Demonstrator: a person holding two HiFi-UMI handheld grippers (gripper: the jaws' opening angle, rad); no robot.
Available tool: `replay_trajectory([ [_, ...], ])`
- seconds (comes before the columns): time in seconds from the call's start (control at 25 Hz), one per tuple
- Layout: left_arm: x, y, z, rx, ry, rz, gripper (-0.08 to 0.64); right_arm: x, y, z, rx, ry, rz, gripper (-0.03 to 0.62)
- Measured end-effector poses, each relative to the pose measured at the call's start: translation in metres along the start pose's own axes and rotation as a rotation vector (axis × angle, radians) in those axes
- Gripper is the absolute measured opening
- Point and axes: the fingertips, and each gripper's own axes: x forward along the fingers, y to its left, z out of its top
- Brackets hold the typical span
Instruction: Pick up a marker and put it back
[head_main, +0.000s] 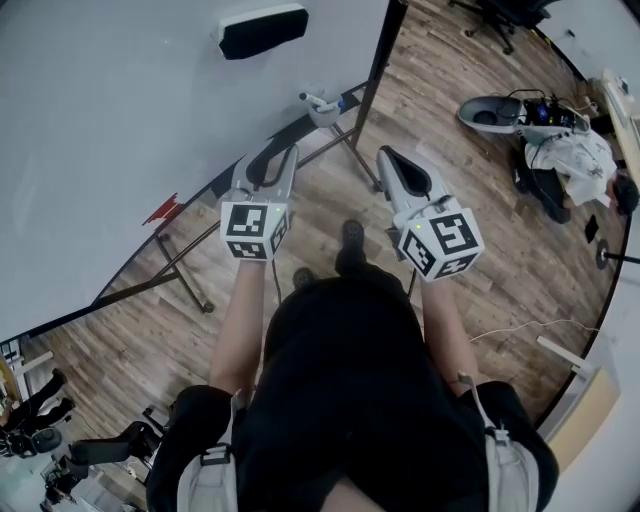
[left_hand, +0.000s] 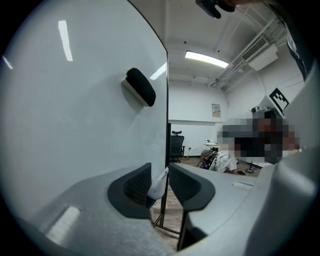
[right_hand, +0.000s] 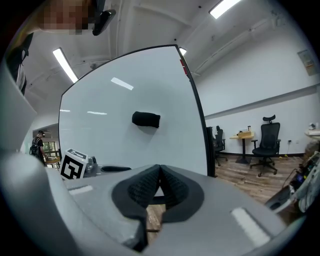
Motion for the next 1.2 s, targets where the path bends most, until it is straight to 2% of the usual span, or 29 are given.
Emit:
replay_trajectory([
  [0.36,-0.076,0.005,-0.005,-0.005,-0.03,-0.035,0.084,-0.03,0.067,-0.023,0.002,0.012,-0.043,0.002],
  [0.68,-0.131,-0.003,-0.015,-0.004,-0.037,-0.101,0.044,-0.058,0.109,-0.048,0.015,-0.006,-0.092,0.002],
  [0.96,-0.164,-0.013,-0.012,0.005,-0.058,-0.119,0.018,-0.08,0.129,-0.049,0.019,-0.057,-0.101,0.002],
  [1.2,-0.172,-0.026,-0.008,-0.009,-0.066,-0.122,0.011,-0.086,0.136,-0.053,-0.046,-0.005,-0.091,0.002],
])
